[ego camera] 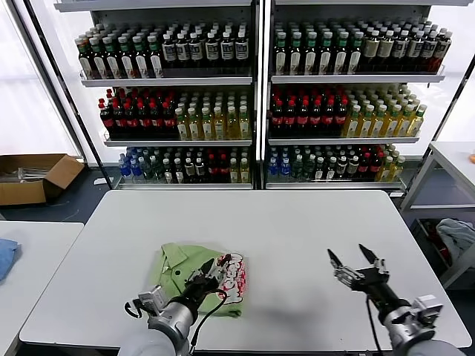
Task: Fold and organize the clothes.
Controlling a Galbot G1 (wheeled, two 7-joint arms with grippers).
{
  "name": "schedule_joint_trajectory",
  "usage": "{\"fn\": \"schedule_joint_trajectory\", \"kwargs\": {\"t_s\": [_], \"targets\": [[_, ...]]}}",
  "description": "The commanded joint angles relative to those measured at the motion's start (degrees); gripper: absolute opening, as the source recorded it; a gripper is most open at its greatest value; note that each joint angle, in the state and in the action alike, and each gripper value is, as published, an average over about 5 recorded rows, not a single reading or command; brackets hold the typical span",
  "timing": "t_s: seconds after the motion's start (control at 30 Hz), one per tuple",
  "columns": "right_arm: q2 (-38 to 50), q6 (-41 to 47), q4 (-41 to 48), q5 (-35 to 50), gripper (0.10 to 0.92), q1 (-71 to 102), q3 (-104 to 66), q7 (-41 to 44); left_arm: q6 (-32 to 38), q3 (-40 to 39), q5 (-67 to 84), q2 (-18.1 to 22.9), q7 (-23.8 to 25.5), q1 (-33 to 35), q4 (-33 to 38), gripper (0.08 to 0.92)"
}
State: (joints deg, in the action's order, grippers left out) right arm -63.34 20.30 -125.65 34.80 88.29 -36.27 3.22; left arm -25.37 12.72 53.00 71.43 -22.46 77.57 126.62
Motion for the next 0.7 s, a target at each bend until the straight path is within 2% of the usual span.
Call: {"fn": "schedule_joint_trajectory", "kwargs": {"t_s": [0.03, 0.17, 0.27, 0.7], "targets": [[-3.8, 8.9, 5.0, -0.4, 0.823, -13.3, 26.1, -5.2, 1.2, 11.1, 5.7, -1.2, 3.5, 3.0, 7.7, 0.624], [-3.9, 11.2, 8.0, 1.1, 0.823, -16.4, 31.7, -7.1, 1.0, 16.2, 1.6, -2.1, 5.5, 3.7, 7.9, 0.743], [-3.2, 12.9, 9.4, 4.0, 0.823, -18.4, 35.6, -9.1, 1.0, 18.3, -1.3, -2.3, 6.2, 3.3, 6.7, 0.803], [-5.1, 13.0, 16.8, 0.9, 0.82, -22.2, 40.3, -10.7, 0.1, 20.6, -7.8, -1.1, 6.6, 4.3, 4.4, 0.823]]}}
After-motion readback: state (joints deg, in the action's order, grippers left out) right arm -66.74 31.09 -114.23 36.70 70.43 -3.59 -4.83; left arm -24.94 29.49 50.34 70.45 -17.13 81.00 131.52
